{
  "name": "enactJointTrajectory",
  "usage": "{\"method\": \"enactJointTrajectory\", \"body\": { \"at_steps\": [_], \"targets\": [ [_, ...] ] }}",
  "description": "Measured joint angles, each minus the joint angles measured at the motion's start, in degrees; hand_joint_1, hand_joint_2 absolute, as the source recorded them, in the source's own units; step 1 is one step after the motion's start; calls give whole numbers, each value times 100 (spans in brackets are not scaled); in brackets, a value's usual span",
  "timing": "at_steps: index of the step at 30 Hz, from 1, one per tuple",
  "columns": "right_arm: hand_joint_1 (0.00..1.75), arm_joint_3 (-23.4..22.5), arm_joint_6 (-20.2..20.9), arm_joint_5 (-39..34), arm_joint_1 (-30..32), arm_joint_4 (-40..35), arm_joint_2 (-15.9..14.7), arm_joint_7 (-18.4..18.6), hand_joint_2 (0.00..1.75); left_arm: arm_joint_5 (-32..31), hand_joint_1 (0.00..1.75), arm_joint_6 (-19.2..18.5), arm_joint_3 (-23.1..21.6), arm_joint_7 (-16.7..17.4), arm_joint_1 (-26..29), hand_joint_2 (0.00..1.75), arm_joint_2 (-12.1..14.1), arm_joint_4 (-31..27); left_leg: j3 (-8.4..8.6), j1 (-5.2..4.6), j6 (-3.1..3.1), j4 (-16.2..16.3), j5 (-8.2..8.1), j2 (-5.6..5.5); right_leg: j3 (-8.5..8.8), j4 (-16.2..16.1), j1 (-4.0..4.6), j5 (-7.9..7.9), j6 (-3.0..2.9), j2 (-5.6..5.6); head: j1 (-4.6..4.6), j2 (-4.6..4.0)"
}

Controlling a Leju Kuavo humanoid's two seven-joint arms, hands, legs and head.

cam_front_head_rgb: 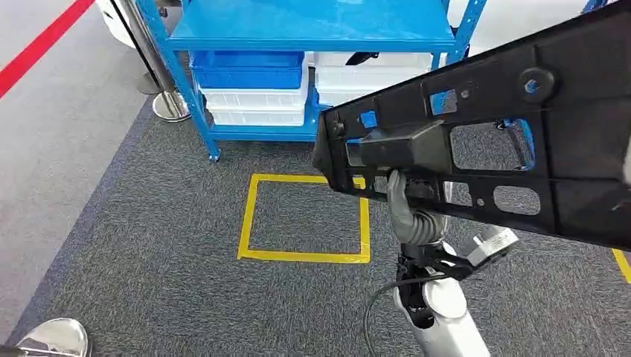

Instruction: Take the parts from the cabinet and place them on the table.

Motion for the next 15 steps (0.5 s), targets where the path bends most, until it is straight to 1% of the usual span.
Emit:
{"method": "enactJointTrajectory", "body": {
  "at_steps": [1,2,3,5,6,7,8,9,10,11,12,13,14,15],
  "targets": [
    [175,-37,-2,-4,58,-83,13,-35,175,0,0,0,2,-9,-9,175,0,0,268,4,23,-488,-93,-17,-30,7,-1,35,32,-1,2,0],
    [175,-66,-5,-9,104,-155,24,-72,175,2,0,0,7,-18,-1,175,-4,0,452,-28,48,-720,-189,-32,-53,10,17,73,71,-2,6,-2],
    [175,-81,-4,-9,147,-213,35,-99,175,2,0,0,17,-22,9,175,-7,2,439,-43,65,-767,-185,-44,-59,-5,14,127,108,-8,9,0],
    [175,-101,-2,-2,232,-317,37,-129,175,-4,0,22,31,-22,21,175,-9,2,366,-64,138,-748,-133,-44,-61,-49,2,228,172,-12,4,0],
    [175,-123,2,9,295,-362,37,-140,175,-24,0,31,35,-13,32,175,-15,2,301,-27,221,-832,-40,-32,-70,-52,43,253,228,9,22,-2],
    [175,-158,6,22,339,-409,37,-164,175,-44,0,35,37,-5,21,175,-31,9,310,-14,269,-838,27,3,-141,38,2,71,236,41,15,0],
    [175,-175,8,28,355,-442,37,-166,175,-50,0,42,39,2,17,175,-33,9,235,-16,338,-838,86,6,-221,284,16,-254,231,44,68,0],
    [175,-186,9,35,366,-462,37,-169,175,-55,0,50,39,9,18,175,-39,9,156,-32,369,-828,143,12,-337,687,15,-611,239,46,74,0],
    [175,-206,9,37,389,-471,37,-171,175,-72,0,68,39,17,22,175,-52,9,80,-45,376,-817,196,21,-444,1135,15,-890,244,47,79,0],
    [175,-223,11,37,415,-471,37,-173,175,-81,0,72,39,22,23,175,-52,9,2,-58,381,-801,244,27,-511,1489,16,-1024,249,46,79,0],
    [175,-239,15,37,439,-471,37,-173,175,-107,0,72,39,22,19,175,-52,9,-90,-64,377,-778,296,29,-498,1687,15,-985,251,45,79,0],
    [175,-250,15,37,454,-471,37,-173,175,-116,0,72,39,22,18,175,-52,9,-180,-69,368,-746,339,30,-370,1627,15,-824,241,45,81,0],
    [175,-263,17,37,459,-475,37,-175,175,-122,0,72,39,22,18,175,-52,9,-259,-73,359,-711,374,30,-152,1380,16,-627,225,45,77,0],
    [175,-271,17,37,460,-488,37,-175,175,-125,0,72,39,20,18,175,-52,9,-334,-73,345,-672,403,29,150,978,19,-457,202,44,79,0]
  ]
}}
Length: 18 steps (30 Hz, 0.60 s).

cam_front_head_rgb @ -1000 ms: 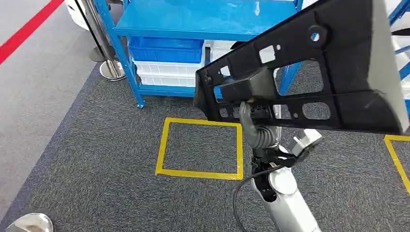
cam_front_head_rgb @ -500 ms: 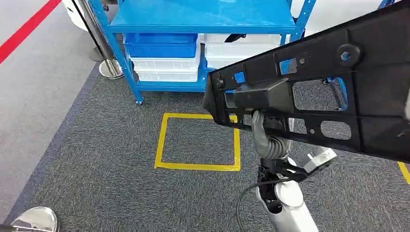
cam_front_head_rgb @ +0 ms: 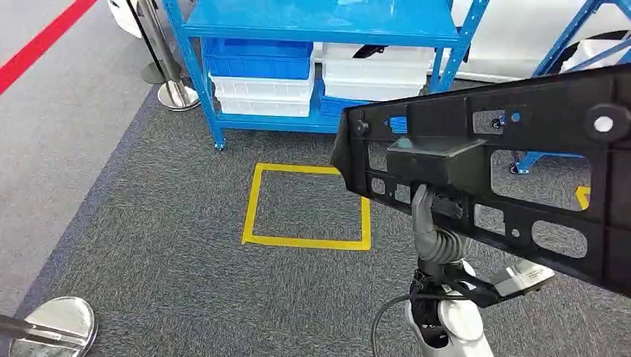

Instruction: Take the parts from the cabinet and place them on the table.

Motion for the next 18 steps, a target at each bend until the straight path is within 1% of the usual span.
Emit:
{"method": "enactJointTrajectory", "body": {
  "at_steps": [1,2,3,4,5,6,7,8,9,10,11,12,13,14,15,16,17,18],
  "targets": [
    [175,-11,2,0,0,-22,0,0,175,-2,0,0,0,0,-2,175,0,0,-66,0,-22,46,27,-3,388,-532,8,37,-30,1,0,0],
    [175,-17,4,-2,-3,-37,4,0,175,-4,0,0,0,0,-5,175,0,0,-120,-10,-52,68,55,-6,602,-903,34,-201,-71,2,-2,0],
    [175,-20,4,0,6,-61,15,-4,175,-7,0,2,0,0,-5,175,0,0,-136,-20,-78,88,89,-8,677,-1079,64,-218,-81,4,-11,0],
    [175,-22,7,0,14,-63,15,-4,175,-11,0,11,0,0,-2,175,2,0,-135,-20,-112,77,138,-7,629,-1066,74,-185,-94,9,-4,0],
    [175,-22,7,0,9,-63,15,-9,175,-13,0,15,0,0,-3,175,7,0,-152,-14,-135,67,175,-5,621,-1072,79,-175,-108,8,4,0],
    [175,-24,11,0,24,-63,18,-7,175,-24,0,15,0,2,-1,175,7,0,-171,-21,-169,58,237,-10,580,-1071,72,-119,-161,1,-5,0],
    [175,-24,18,22,29,-59,30,-4,175,-68,0,-28,0,2,0,175,20,0,-209,-17,-209,86,193,-25,529,-1105,22,-46,-217,-30,2,0],
    [175,-24,17,75,19,-57,39,-2,175,-114,0,-110,-9,2,1,175,48,0,-289,-6,-254,230,-56,-41,465,-1104,21,11,-260,-40,0,0],
    [175,-22,13,120,16,-48,66,-2,175,-147,0,-265,-26,-7,-4,175,103,0,-393,1,-286,558,-411,-40,392,-1103,22,70,-302,-49,-28,0],
    [175,-24,2,158,14,-35,90,-2,175,-166,0,-387,-44,-13,-6,175,162,0,-505,11,-314,1001,-748,-40,311,-1101,26,132,-312,-52,-26,0],
    [175,-24,-4,181,15,-20,107,-2,175,-168,0,-464,-57,-18,-4,175,208,0,-599,14,-335,1445,-993,-40,218,-1094,31,202,-314,-53,-29,0],
    [175,-22,-7,190,16,-5,111,-2,175,-179,0,-490,-63,-17,-2,175,236,0,-629,15,-343,1733,-1062,-40,133,-1085,33,263,-311,-52,-28,0],
    [175,-22,-11,190,17,4,118,-2,175,-184,0,-503,-81,-18,2,175,262,0,-556,17,-345,1831,-948,-40,30,-1072,33,331,-306,-53,-28,0],
    [175,-24,-13,190,17,9,125,-2,175,-186,0,-494,-98,-17,9,175,278,0,-383,19,-337,1688,-735,-40,-58,-1058,34,388,-299,-53,-28,0],
    [175,-22,-22,190,19,11,127,-2,175,-184,0,-441,-112,-15,9,175,282,0,-95,18,-317,1335,-502,-40,-143,-1043,34,448,-284,-51,-31,0],
    [175,-24,-50,192,27,9,127,-11,175,-160,0,-309,-114,-7,12,175,273,0,283,17,-278,836,-374,-43,-209,-1041,40,511,-268,-46,-33,0],
    [175,-22,-79,192,35,2,127,-20,175,-140,0,-195,-114,4,3,175,234,0,677,11,-225,289,-504,-48,-244,-1033,39,570,-249,-47,-28,0],
    [175,-24,-83,192,44,-4,129,-28,175,-118,0,-137,-114,11,-6,175,199,0,958,-23,-192,-166,-679,-48,-280,-1030,61,610,-207,-47,-26,-2]
  ]
}}
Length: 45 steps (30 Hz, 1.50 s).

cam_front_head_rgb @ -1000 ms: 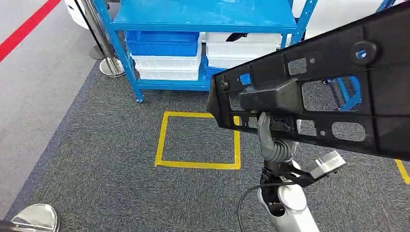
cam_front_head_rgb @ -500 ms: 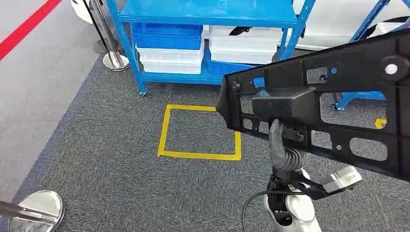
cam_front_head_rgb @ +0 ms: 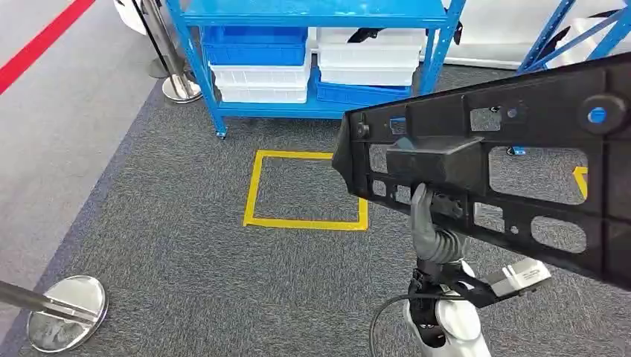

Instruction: Take the parts from the cabinet and place them on the table.

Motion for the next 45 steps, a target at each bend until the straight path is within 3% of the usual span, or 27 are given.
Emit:
{"method": "enactJointTrajectory", "body": {
  "at_steps": [2,3,4,5,6,8,9,10,12,13,14,15,19,23,26,27,28,30,32,33,37,38,39,40,42,43,45],
  "targets": [
    [175,0,-4,29,11,-11,0,-27,175,6,0,116,0,9,6,175,-76,0,-56,-23,61,-77,25,-2,12,-49,-34,124,70,-23,-2,2],
    [175,0,-41,74,16,-11,2,-44,175,6,0,170,0,15,8,175,-94,0,-88,-41,111,-72,77,0,11,-91,-38,204,107,-24,-57,2],
    [175,-2,-81,123,31,-11,2,-59,175,6,0,188,0,22,11,175,-129,11,-114,11,166,-144,159,8,-24,-108,-2,220,150,-16,-30,2],
    [175,-15,-136,164,49,-11,2,-75,175,6,0,212,0,28,10,175,-140,11,-175,24,202,-157,243,41,-81,-19,-39,32,173,15,-44,2],
    [175,-20,-166,203,53,-11,2,-83,175,8,0,216,2,26,15,175,-149,11,-257,27,258,-158,296,47,-174,229,-37,-296,186,23,-11,2],
    [175,-33,-210,238,77,-11,0,-88,175,9,0,222,2,26,18,175,-164,11,-399,24,276,-154,411,58,-403,1065,-46,-928,227,24,-15,2],
    [175,-37,-219,240,92,-11,0,-88,175,9,0,220,2,26,18,175,-169,11,-486,23,272,-147,471,62,-487,1478,-48,-1052,248,24,-11,2],
    [175,-44,-221,243,106,-9,0,-88,175,9,0,220,2,26,20,175,-171,11,-547,24,262,-131,522,66,-469,1652,-54,-980,260,24,-6,2],
    [175,-50,-221,247,115,-11,0,-88,175,9,0,223,2,26,29,175,-179,11,-694,30,227,-88,603,65,-84,1314,-77,-598,266,23,0,2],
    [175,-50,-219,247,114,-11,0,-88,175,9,0,229,2,26,28,175,-186,11,-757,35,207,-47,626,63,290,836,-92,-475,262,22,5,2],
    [175,-50,-219,249,111,-11,0,-88,175,9,0,231,2,26,23,175,-186,11,-800,35,188,10,637,61,685,313,-101,-486,257,17,2,2],
    [175,-50,-219,258,104,-11,2,-88,175,9,0,231,2,26,18,175,-186,11,-874,6,154,67,635,56,936,-79,-58,-695,231,28,18,2],
    [175,-52,-365,424,114,-9,2,-92,175,-37,0,-49,2,42,13,175,-79,11,-927,13,10,120,718,55,846,-131,-50,-677,54,42,13,2],
    [175,-52,-374,431,112,-9,2,-92,175,-37,0,-66,2,44,13,175,-68,11,-933,17,5,127,712,53,846,-135,-55,-668,40,40,18,2],
    [175,-52,-435,455,101,-9,9,-92,175,-42,0,-156,2,52,13,175,-35,11,-997,44,-42,239,584,42,820,-141,-63,-633,-17,24,9,2],
    [175,-59,-503,457,114,-6,20,-92,175,-48,0,-173,2,59,15,175,11,11,-1315,64,-99,1086,-13,42,744,-139,-48,-578,-93,21,-26,2],
    [175,-74,-518,442,125,13,20,-92,175,-53,0,-149,2,81,29,175,41,11,-1545,82,-131,1848,-311,43,673,-132,-23,-533,-111,23,-28,2],
    [175,-116,-566,446,162,33,20,-92,175,-66,0,-95,2,125,32,175,52,11,-1267,81,-101,1481,-15,40,647,-120,-9,-513,-101,29,-33,2],
    [175,-177,-644,485,238,37,20,-92,175,-66,0,-22,4,164,39,175,61,11,-655,59,7,438,441,31,652,-107,22,-509,-96,32,-30,2],
    [175,-205,-664,500,275,37,20,-92,175,-66,0,0,4,179,35,175,68,11,-490,56,68,124,318,-27,643,-112,9,-498,-83,41,-15,2],
    [175,-293,-717,492,371,37,22,-107,175,-66,0,48,9,201,58,175,81,11,-480,-17,113,14,373,-35,579,-128,-33,-414,64,68,-13,0],
    [175,-334,-719,492,400,33,20,-114,175,-66,0,50,9,201,62,175,81,11,-440,64,160,-122,452,1,578,-88,29,-452,92,78,-9,2],
    [175,-376,-728,492,430,35,20,-123,175,-66,0,52,11,205,68,175,87,11,-420,64,166,-161,484,55,513,27,15,-532,127,71,-6,2],
    [175,-406,-734,496,428,33,20,-142,175,-64,0,52,11,203,61,175,87,11,-433,70,191,-172,493,74,380,301,7,-734,140,74,33,2],
    [175,-439,-734,498,466,35,20,-147,175,-66,0,48,13,203,45,175,87,11,-465,67,210,-163,501,143,-50,1185,-29,-1160,183,73,29,2],
    [175,-450,-734,501,496,35,20,-149,175,-68,0,48,13,205,51,175,87,11,-475,68,211,-156,500,184,-205,1500,-45,-1249,212,70,31,2],
    [175,-487,-741,501,520,37,20,-149,175,-68,0,48,13,203,60,175,89,11,-494,87,192,-109,482,273,-150,1373,-102,-1019,268,48,35,2]
  ]
}}
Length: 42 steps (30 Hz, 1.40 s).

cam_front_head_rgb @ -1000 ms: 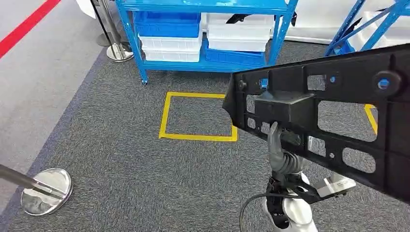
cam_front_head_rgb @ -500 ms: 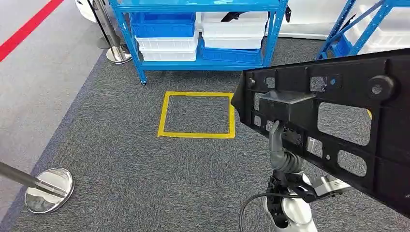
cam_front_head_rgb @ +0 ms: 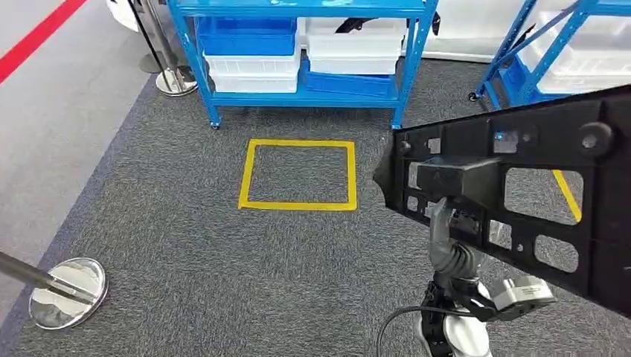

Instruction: Take the parts from the cabinet and place them on the table.

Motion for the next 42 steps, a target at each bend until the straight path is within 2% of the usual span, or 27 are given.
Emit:
{"method": "enactJointTrajectory", "body": {
  "at_steps": [2,3,4,5,8,10,12,13,15,17,18,19,21,23,24,25,26,28,29,31,33,34,35,38,39,40,42],
  "targets": [
    [175,-18,-9,0,0,-2,0,-7,175,-2,0,0,0,0,-2,175,-2,0,-14,39,-70,101,-65,92,467,-885,-55,487,45,-111,-2,0],
    [175,-20,-11,0,-1,-2,0,-11,175,-7,0,0,0,0,-4,175,2,0,-30,34,-131,191,-124,130,652,-1294,-61,527,71,-344,2,0],
    [175,-22,-26,2,2,-7,4,-15,175,-13,0,0,4,-2,-11,175,20,0,-71,-13,-194,279,-179,153,642,-1294,6,474,-8,-385,39,0],
    [175,-25,-35,0,22,-22,7,-26,175,-15,0,-2,7,-4,-12,175,22,0,-78,-14,-213,284,-184,180,607,-1242,-4,474,-115,-277,13,0],
    [175,-88,-63,-15,63,-41,11,-55,175,-30,0,-6,9,-4,-26,175,33,0,-57,9,-277,313,-219,301,562,-1239,0,490,-222,-120,4,0],
    [175,-108,-63,-22,72,-72,22,-59,175,-33,0,-20,9,-4,-27,175,33,0,-193,44,-329,649,-530,-98,549,-1245,-8,515,-278,-37,-22,0],
    [175,-110,-61,-22,75,-81,28,-63,175,-33,0,-42,9,-4,-16,175,33,0,-600,39,-332,1554,-979,-209,518,-1243,18,533,-319,81,-31,0],
    [175,-116,-63,-22,84,-81,28,-63,175,-33,0,-50,9,-4,-15,175,33,0,-787,37,-320,1950,-1104,-217,506,-1241,44,541,-331,148,-28,0],
    [175,-119,-63,-22,99,-81,28,-63,175,-33,0,-70,9,-7,-14,175,33,0,-845,27,-264,2042,-991,-221,503,-1240,81,551,-345,276,-28,0],
    [175,-123,-66,-22,100,-87,31,-72,175,-33,0,-79,11,-13,-11,175,39,0,-433,-27,-105,1118,-401,-321,519,-1242,130,564,-361,460,-26,0],
    [175,-129,-66,-24,101,-103,39,-85,175,-24,0,-24,13,-24,-15,175,44,0,-232,-64,1,652,-165,-542,519,-1246,119,574,-364,522,-26,0],
    [175,-136,-68,-26,95,-105,44,-112,175,15,0,93,26,-24,-18,175,74,0,-146,-40,116,498,-225,-832,500,-1247,99,599,-339,553,17,0],
    [175,-140,-63,-59,120,-118,48,-133,175,46,0,342,72,-24,-18,175,-24,0,-132,-115,137,412,-171,-766,449,-1269,-7,650,-244,696,-11,0],
    [175,-158,-57,-81,183,-186,48,-157,175,70,0,479,107,-20,-33,175,-90,0,-44,-147,188,187,-119,-641,447,-1379,-10,727,-134,839,-20,0],
    [175,-171,-55,-87,205,-225,48,-164,175,76,0,490,116,-17,-33,175,-136,0,42,-56,142,-1,-11,-495,439,-1313,11,698,-156,635,-13,0],
    [175,-184,-57,-90,182,-245,48,-184,175,77,0,496,118,-20,-36,175,-160,2,86,-63,154,-102,18,-460,366,-1187,60,565,-116,312,24,0],
    [175,-186,-55,-90,163,-245,48,-179,175,70,0,496,120,-20,-27,175,-192,2,89,-66,151,-117,35,-365,206,-876,62,341,-86,157,48,0],
    [175,-189,-61,-90,199,-247,48,-179,175,66,0,490,127,-4,-10,175,-242,4,62,-64,127,-80,14,-176,-200,-19,19,-48,-10,56,55,0],
    [175,-193,-70,-90,215,-249,48,-179,175,61,0,483,127,7,-5,175,-256,7,45,-63,118,-60,4,-97,-283,157,-2,-69,20,42,52,0],
    [175,-221,-70,-94,228,-251,48,-179,175,61,0,479,129,13,-5,175,-289,11,18,-43,68,5,-32,57,-60,-209,-42,221,78,-8,52,0],
    [175,-241,-61,-94,225,-271,48,-188,175,70,0,481,142,20,-19,175,-308,11,-6,-13,-10,137,-116,188,553,-1204,-58,617,129,-258,59,0],
    [175,-241,-61,-94,214,-271,48,-197,175,70,0,479,149,24,-24,175,-299,11,-53,-39,-69,185,-166,224,595,-1268,-10,524,48,-403,68,0],
    [175,-241,-61,-85,218,-282,55,-199,175,70,0,472,153,28,-29,175,-299,11,-44,-63,-111,258,-220,272,584,-1319,-15,571,-45,-317,52,0],
    [175,-250,-61,-48,224,-286,55,-186,175,29,0,461,155,72,-55,175,-308,11,29,-51,-191,236,-217,388,547,-1286,5,571,-159,-163,41,0],
    [175,-250,-61,-33,226,-286,55,-184,175,22,0,461,155,85,-55,175,-308,13,2,-24,-232,272,-266,311,545,-1310,-26,602,-208,-106,31,0],
    [175,-254,-61,-28,221,-286,55,-184,175,17,0,461,155,83,-54,175,-308,13,-45,-6,-259,431,-435,41,531,-1312,-31,614,-228,-65,17,0],
    [175,-256,-61,-22,216,-286,57,-175,175,9,0,459,155,85,-62,175,-317,13,-381,2,-273,1217,-909,-184,493,-1312,-13,641,-269,31,0,0]
  ]
}}
